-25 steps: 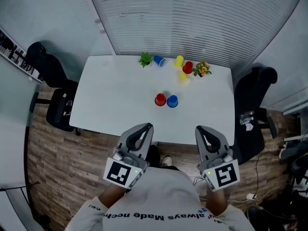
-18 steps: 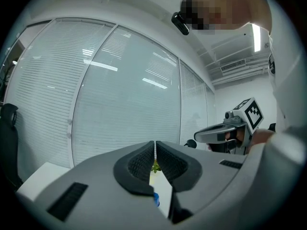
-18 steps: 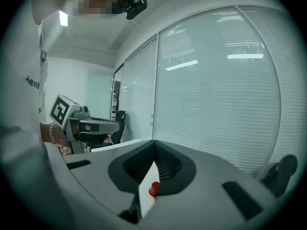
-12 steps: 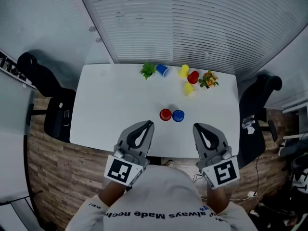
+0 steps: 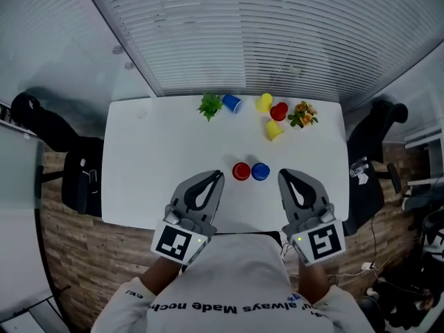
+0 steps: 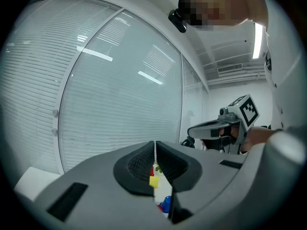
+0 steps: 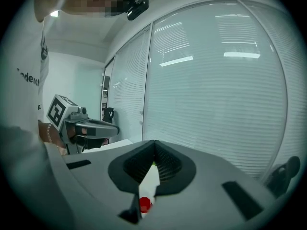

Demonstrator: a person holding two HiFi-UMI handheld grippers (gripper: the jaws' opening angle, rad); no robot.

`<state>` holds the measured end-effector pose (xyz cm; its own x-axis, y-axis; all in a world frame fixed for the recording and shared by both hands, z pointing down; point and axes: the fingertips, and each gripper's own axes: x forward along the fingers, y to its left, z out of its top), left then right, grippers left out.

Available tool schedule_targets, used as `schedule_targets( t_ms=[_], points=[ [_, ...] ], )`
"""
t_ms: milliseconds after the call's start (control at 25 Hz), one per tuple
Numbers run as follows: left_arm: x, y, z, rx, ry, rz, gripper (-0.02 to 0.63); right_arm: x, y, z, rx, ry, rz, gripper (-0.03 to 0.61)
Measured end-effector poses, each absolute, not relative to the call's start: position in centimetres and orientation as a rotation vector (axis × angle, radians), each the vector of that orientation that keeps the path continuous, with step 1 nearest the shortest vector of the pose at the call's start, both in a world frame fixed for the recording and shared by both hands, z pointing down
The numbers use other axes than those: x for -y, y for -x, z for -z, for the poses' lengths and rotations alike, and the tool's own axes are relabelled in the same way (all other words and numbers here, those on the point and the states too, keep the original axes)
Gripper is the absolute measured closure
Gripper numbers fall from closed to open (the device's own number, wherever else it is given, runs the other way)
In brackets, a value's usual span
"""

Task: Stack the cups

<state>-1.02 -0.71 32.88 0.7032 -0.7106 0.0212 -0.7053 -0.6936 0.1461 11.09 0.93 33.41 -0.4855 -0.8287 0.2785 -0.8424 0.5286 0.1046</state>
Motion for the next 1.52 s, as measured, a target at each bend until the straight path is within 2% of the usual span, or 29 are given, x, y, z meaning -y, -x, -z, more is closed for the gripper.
schedule_targets(
  t_ms=[160, 400, 840, 1520],
  points=[
    [1.9, 1.1, -33.7, 1.149, -2.762, 0.044, 0.584, 0.9, -11.9, -35.1, 2.430, -1.409, -0.089, 0.569],
    [3.1, 1.2, -34.6, 1.142, -2.752, 0.039, 0.584, 5.6, -14.6, -38.9, 2.346, -1.467, -0.125, 0.535],
    [3.9, 1.3, -35.5, 1.123, -2.721, 0.025, 0.584, 15.0, -21.0, -52.0, 2.134, -1.431, -0.297, 0.433],
    [5.5, 1.8, -37.4, 1.140, -2.649, -0.016, 0.584, 24.3, -25.7, -63.1, 1.949, -1.375, -0.449, 0.365]
  ],
)
